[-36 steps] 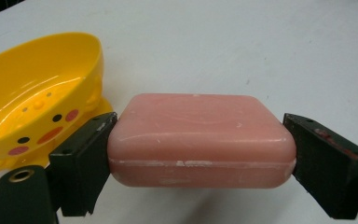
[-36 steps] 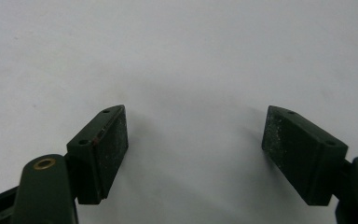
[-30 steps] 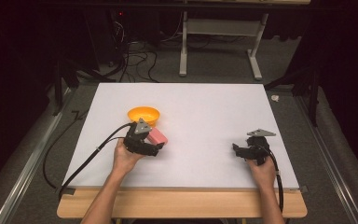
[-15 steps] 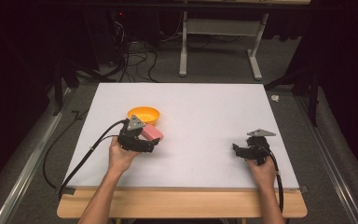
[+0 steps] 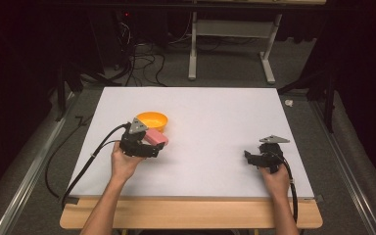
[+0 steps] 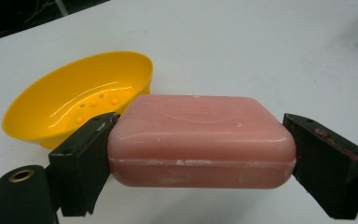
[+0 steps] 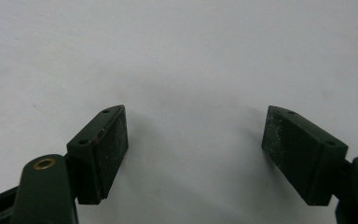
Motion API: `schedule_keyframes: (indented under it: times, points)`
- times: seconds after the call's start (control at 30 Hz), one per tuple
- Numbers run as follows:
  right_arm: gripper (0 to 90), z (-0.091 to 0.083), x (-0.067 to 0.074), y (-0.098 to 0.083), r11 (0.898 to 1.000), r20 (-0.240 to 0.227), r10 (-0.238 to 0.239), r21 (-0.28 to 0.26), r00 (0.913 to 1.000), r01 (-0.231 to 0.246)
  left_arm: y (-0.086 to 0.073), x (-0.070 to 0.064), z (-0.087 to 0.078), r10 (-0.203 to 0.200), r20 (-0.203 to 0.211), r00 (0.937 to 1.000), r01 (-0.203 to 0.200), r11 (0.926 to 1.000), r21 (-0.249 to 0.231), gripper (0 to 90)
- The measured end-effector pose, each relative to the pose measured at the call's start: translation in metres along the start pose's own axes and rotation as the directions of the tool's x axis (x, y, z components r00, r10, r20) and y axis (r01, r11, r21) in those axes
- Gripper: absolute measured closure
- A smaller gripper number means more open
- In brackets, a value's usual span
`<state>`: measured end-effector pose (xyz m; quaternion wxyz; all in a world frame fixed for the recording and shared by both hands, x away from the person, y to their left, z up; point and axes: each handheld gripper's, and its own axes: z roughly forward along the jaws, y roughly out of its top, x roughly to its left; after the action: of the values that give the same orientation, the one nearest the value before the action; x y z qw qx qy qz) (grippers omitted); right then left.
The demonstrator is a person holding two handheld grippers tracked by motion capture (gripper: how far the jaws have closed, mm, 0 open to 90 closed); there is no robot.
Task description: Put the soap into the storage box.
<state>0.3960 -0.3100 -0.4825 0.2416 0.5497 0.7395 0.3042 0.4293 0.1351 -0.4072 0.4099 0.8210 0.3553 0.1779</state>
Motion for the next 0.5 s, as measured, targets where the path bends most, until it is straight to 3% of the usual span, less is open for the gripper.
schedule_keyframes:
  times: [0.5]
  points:
    - [23.0, 0.0000, -0.0001, 0.0000, 1.000, 0.000, -0.001, 0.000, 1.0000, 0.001, 0.0034, 0.0107, -0.0099, -0.059, -0.012, 0.9982, 0.058, 0.9978, -0.031, 13.9]
